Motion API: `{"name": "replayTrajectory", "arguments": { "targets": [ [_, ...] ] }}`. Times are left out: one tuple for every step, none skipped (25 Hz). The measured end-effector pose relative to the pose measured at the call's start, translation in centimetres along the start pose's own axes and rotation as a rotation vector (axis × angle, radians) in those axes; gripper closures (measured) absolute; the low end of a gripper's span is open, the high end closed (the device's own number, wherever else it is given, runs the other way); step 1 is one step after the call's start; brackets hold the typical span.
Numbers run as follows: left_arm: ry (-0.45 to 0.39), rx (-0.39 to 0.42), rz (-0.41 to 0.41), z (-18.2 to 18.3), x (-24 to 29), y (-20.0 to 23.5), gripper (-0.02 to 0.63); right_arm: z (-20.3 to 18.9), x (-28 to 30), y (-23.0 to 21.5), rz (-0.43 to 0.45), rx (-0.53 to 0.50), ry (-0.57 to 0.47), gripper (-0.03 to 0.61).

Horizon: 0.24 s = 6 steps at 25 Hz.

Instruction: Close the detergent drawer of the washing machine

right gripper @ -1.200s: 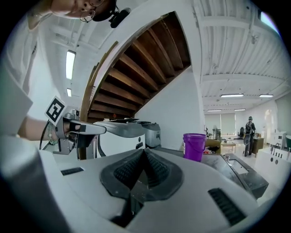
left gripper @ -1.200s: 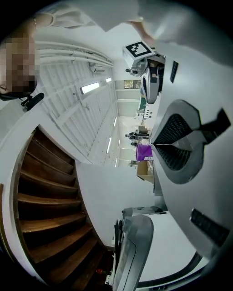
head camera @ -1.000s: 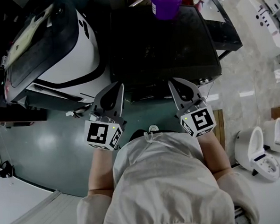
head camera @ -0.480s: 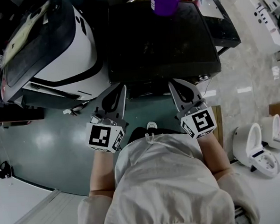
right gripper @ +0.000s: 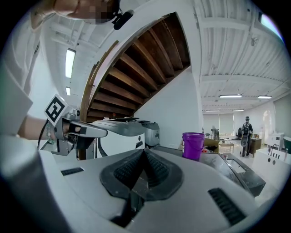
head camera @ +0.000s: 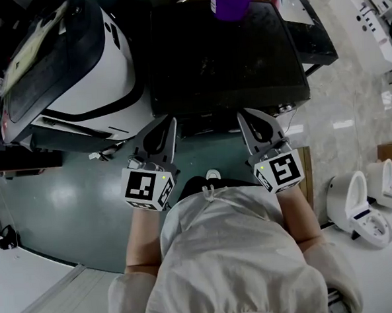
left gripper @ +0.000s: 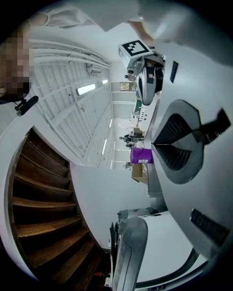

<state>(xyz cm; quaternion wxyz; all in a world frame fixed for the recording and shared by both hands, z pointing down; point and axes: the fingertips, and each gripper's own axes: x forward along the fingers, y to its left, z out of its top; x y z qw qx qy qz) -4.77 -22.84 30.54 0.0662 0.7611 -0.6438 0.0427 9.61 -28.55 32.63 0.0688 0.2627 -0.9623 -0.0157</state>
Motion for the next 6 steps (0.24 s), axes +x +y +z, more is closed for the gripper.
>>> {"name": "replayTrajectory", "arguments": {
  "targets": [
    [0.005,0.000,0.002,-0.05,0.07,0.02,0.594,0.01,-0.02,0.02,0.002,-0.008,-0.001,0.578],
    [0.006,0.000,0.004,-0.05,0.11,0.04,0.594,0.01,-0.02,-0.02,0.003,-0.010,-0.003,0.578],
    [0.006,0.001,0.004,-0.01,0.14,0.05,0.594,0.01,0.00,-0.11,0.002,-0.006,-0.006,0.578],
    [0.005,0.002,0.004,0.03,0.17,0.05,0.594,0.02,0.04,-0.23,0.000,0.000,-0.009,0.578],
    [0.003,0.002,0.003,0.08,0.19,0.04,0.594,0.03,0.08,-0.36,-0.002,0.008,-0.013,0.578],
    [0.002,0.003,0.002,0.11,0.22,0.02,0.594,0.03,0.12,-0.49,-0.004,0.015,-0.017,0.578]
  ]
}}
